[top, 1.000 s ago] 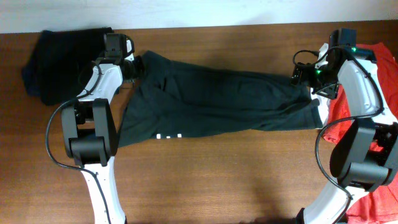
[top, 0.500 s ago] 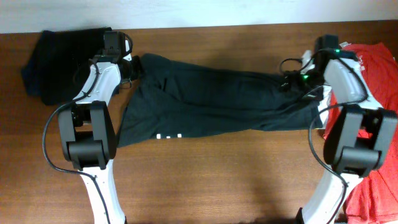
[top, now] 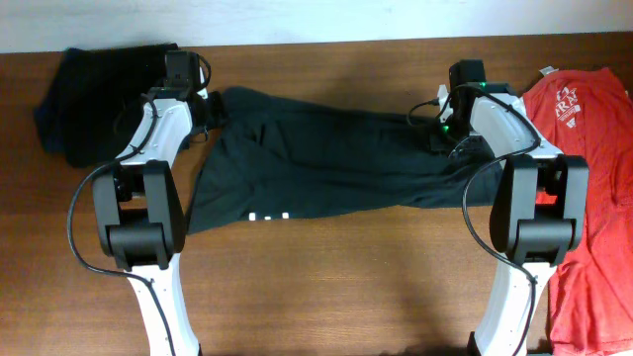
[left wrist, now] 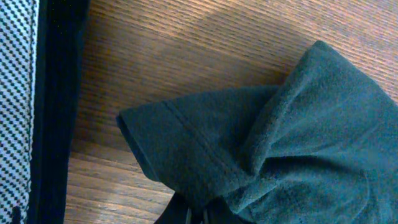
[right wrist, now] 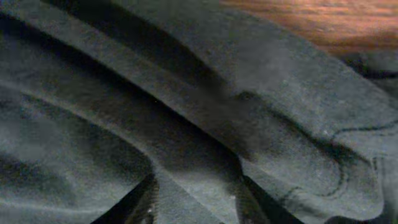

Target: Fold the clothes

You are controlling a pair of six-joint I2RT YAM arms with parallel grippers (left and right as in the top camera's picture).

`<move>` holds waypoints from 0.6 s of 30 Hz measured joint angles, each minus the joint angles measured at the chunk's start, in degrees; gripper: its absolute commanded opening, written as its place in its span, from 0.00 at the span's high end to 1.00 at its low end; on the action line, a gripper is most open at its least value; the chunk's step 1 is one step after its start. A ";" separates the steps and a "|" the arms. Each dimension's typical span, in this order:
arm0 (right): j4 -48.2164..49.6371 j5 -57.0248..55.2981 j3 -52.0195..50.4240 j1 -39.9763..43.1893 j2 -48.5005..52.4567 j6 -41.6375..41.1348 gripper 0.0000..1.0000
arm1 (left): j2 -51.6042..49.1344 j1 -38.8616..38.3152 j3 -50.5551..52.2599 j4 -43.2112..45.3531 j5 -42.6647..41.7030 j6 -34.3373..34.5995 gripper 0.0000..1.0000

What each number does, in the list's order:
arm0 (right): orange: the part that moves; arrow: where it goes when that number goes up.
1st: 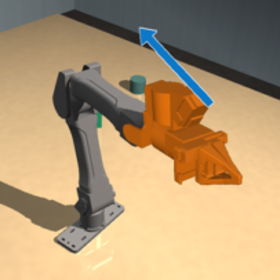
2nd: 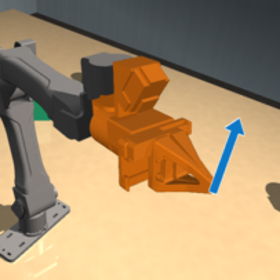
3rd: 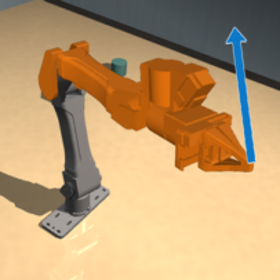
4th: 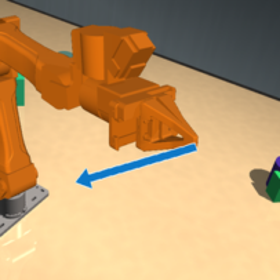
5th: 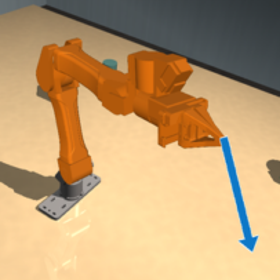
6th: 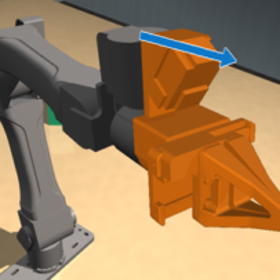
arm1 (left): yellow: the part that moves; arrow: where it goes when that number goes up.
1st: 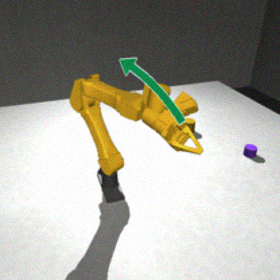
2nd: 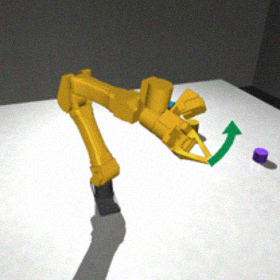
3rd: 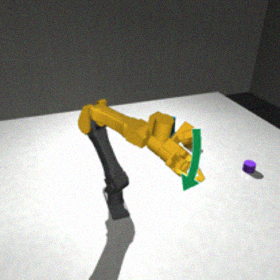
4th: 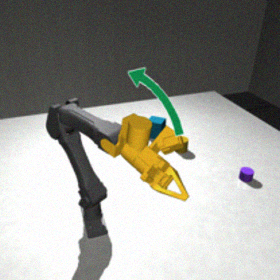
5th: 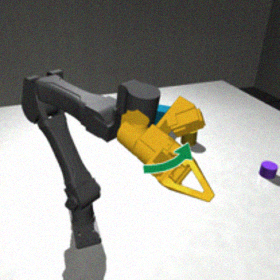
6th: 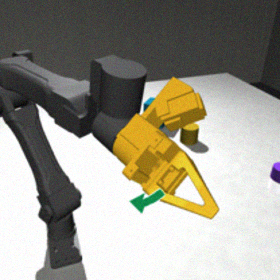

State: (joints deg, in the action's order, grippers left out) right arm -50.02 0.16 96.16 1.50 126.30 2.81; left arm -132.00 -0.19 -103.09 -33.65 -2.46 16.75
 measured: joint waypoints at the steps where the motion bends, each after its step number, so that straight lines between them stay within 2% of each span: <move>1: 0.00 -0.66 0.00 0.00 0.00 -0.46 0.95 | 0.00 0.00 0.00 0.00 0.04 0.00 0.96; 4: 1.22 -1.68 0.00 0.00 0.00 -1.77 0.96 | 0.00 0.00 0.00 -0.02 0.17 0.00 0.96; 5: 2.08 -1.75 0.00 0.00 0.00 -2.93 0.83 | 0.00 0.00 0.00 -0.04 0.17 0.00 0.96; 6: 2.21 -1.88 0.00 0.00 0.00 -3.32 0.51 | 0.00 0.00 0.00 -0.04 0.17 0.00 0.96; 7: 2.12 -1.90 0.00 0.00 0.02 -3.98 0.27 | 0.00 0.00 0.00 -0.04 0.17 0.00 0.96; 8: 2.10 -1.90 0.00 0.00 0.02 -4.17 0.19 | 0.00 0.00 0.00 -0.02 0.20 0.00 0.96; 10: 1.86 -1.62 0.00 0.00 0.02 -3.15 0.17 | 0.00 0.00 0.00 -0.02 0.22 0.00 0.96; 14: 0.83 -1.22 0.00 0.00 0.02 -1.92 0.31 | 0.00 0.00 0.00 -0.02 0.46 0.00 0.95; 16: 1.11 -1.16 0.00 0.00 0.04 -1.77 0.32 | 0.00 0.00 0.00 -0.09 0.57 0.00 0.95; 18: 3.26 -1.20 -1.11 0.00 0.04 -1.46 0.57 | 0.00 0.00 0.00 -0.24 0.57 0.00 0.95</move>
State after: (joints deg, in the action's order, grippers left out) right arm -46.76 -1.04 95.04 1.50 126.34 1.34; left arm -132.00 -0.19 -103.09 -33.89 -1.89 16.75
